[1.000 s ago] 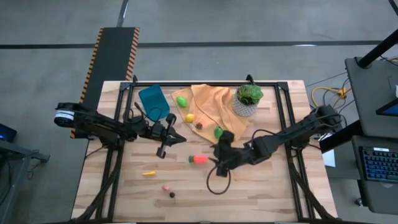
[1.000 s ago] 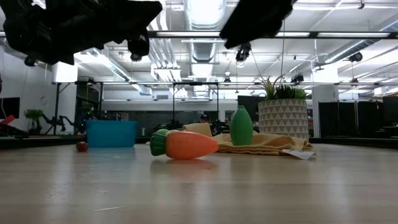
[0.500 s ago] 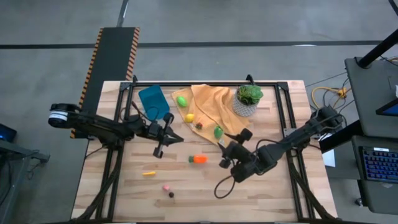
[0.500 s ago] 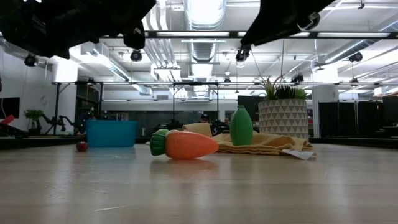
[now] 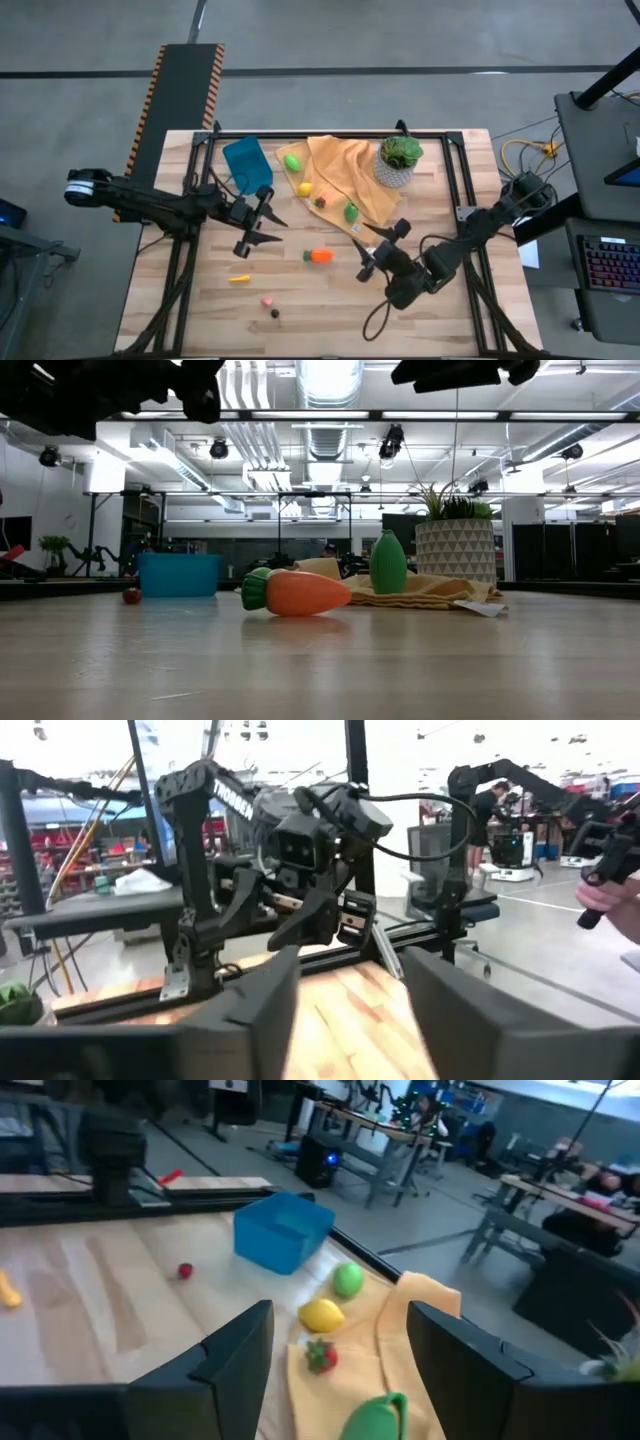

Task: Pick and placing Produce into tupperware
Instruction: Put the black cherry into the blue bin

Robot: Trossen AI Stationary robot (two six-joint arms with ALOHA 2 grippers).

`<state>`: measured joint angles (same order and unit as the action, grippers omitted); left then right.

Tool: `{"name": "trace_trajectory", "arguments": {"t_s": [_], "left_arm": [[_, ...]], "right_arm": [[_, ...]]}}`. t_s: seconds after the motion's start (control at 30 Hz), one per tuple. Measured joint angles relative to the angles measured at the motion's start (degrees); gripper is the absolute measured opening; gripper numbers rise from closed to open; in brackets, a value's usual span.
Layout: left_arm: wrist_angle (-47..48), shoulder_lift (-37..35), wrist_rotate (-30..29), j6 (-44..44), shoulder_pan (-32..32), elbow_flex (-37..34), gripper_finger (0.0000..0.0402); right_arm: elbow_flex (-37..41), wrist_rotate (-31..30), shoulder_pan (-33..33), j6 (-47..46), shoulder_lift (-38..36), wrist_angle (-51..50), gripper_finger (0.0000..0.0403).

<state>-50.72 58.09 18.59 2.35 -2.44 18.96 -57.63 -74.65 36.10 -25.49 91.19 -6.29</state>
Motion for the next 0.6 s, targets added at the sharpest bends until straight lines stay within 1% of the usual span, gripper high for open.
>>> {"name": "trace_trajectory", "arguments": {"t_s": [0.07, 0.17, 0.27, 0.4, 0.47, 0.6], "left_arm": [[0.7, -0.9, 0.0, -0.2, 0.0, 0.0, 0.0212], [1.8, -1.7, 0.0, -0.4, 0.0, 0.0, 0.0246], [2.7, -2.2, 0.0, -0.5, 0.1, 0.0, 0.0261], [3.2, -2.2, 0.1, -0.5, 0.1, 0.0, 0.0262], [3.7, -2.0, 0.1, -0.5, 0.1, 0.0, 0.0262], [3.9, -1.8, 0.1, -0.5, 0.1, 0.0, 0.0262]], "right_arm": [[0.1, 1.1, 0.5, 0.0, 0.0, -0.1, 0.0224], [0.3, 2.2, 1.1, 0.1, 0.0, -0.3, 0.0224], [0.3, 5.5, 1.1, 0.9, 0.0, -0.2, 0.0224], [0.3, 10.9, 1.0, 2.8, 0.0, 1.1, 0.0224], [0.3, 17.4, 0.7, 3.7, 0.0, 1.7, 0.0224], [0.3, 36.8, -0.5, 7.6, 0.0, 6.5, 0.0224]]}}
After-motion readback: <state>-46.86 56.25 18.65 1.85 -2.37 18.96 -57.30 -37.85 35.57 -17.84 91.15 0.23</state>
